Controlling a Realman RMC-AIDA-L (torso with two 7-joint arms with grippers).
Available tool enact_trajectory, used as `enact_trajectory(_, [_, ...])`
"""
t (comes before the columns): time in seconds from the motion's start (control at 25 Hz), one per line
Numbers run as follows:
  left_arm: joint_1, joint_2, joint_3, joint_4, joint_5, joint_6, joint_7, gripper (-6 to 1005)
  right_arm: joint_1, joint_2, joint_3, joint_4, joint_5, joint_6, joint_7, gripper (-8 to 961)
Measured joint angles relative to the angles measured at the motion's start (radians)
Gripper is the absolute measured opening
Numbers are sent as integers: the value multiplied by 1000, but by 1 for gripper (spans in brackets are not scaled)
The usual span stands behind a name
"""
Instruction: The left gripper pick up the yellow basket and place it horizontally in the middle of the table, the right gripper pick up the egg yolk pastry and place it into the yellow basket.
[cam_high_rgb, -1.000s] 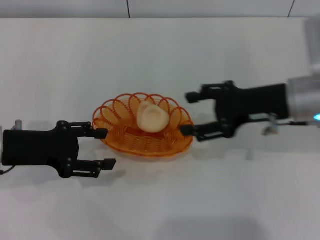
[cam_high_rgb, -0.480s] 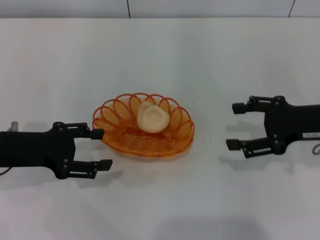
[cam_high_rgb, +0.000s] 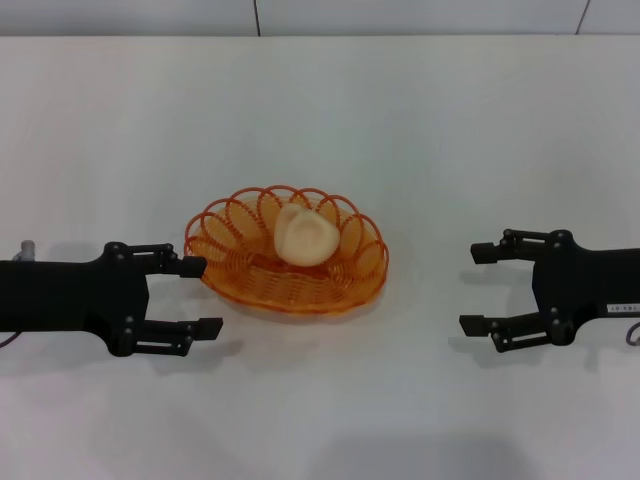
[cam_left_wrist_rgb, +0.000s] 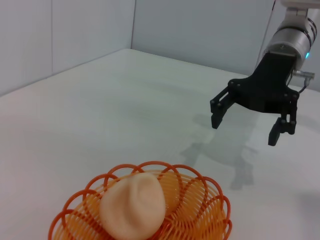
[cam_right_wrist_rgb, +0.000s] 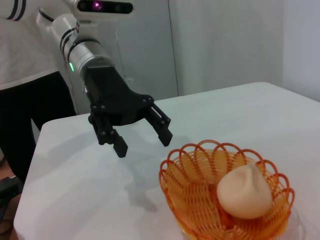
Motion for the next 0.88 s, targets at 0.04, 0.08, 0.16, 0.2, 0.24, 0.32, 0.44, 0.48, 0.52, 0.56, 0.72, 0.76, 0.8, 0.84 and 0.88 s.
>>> enact_trajectory(0.04, [-1,4,1,-1,0,2,0,781,0,0,0,3,0,1,-5,885])
enact_trajectory(0.08, [-1,7,2,-3,0,3,0,780,0,1,0,6,0,3,-9,885])
enact_trajectory(0.16, [-2,14,5,-7,1,7,0,778,0,1,0,11,0,7,-13,885])
enact_trajectory(0.2, [-3,17,7,-8,2,9,0,777,0,1,0,12,0,9,-13,885])
enact_trajectory(0.24, [-3,18,7,-9,2,13,0,776,0,1,1,12,0,10,-14,885])
enact_trajectory(0.32, [-5,21,8,-9,2,21,-2,775,0,1,0,13,0,10,-14,885])
enact_trajectory(0.44, [-10,23,10,-9,7,29,-10,774,0,1,0,13,0,12,-14,885])
enact_trajectory(0.48, [-12,23,10,-9,12,30,-13,774,0,0,0,13,0,12,-14,885])
enact_trajectory(0.52, [-14,23,11,-9,16,30,-14,774,1,-1,0,13,0,12,-14,885])
enact_trajectory(0.56, [-16,23,11,-9,20,31,-17,774,1,-1,0,14,0,14,-14,885])
enact_trajectory(0.72, [-19,23,11,-6,27,30,-24,774,2,0,-4,14,-12,21,-15,885])
enact_trajectory(0.76, [-19,21,11,-5,27,29,-25,774,2,0,-5,14,-13,22,-15,885])
enact_trajectory(0.8, [-19,20,11,-4,27,28,-25,774,2,0,-5,14,-13,23,-15,885])
enact_trajectory(0.84, [-20,19,11,-3,27,27,-25,774,2,0,-6,14,-13,23,-15,885])
enact_trajectory(0.88, [-20,19,11,-3,27,27,-25,774,2,0,-6,15,-13,23,-15,885])
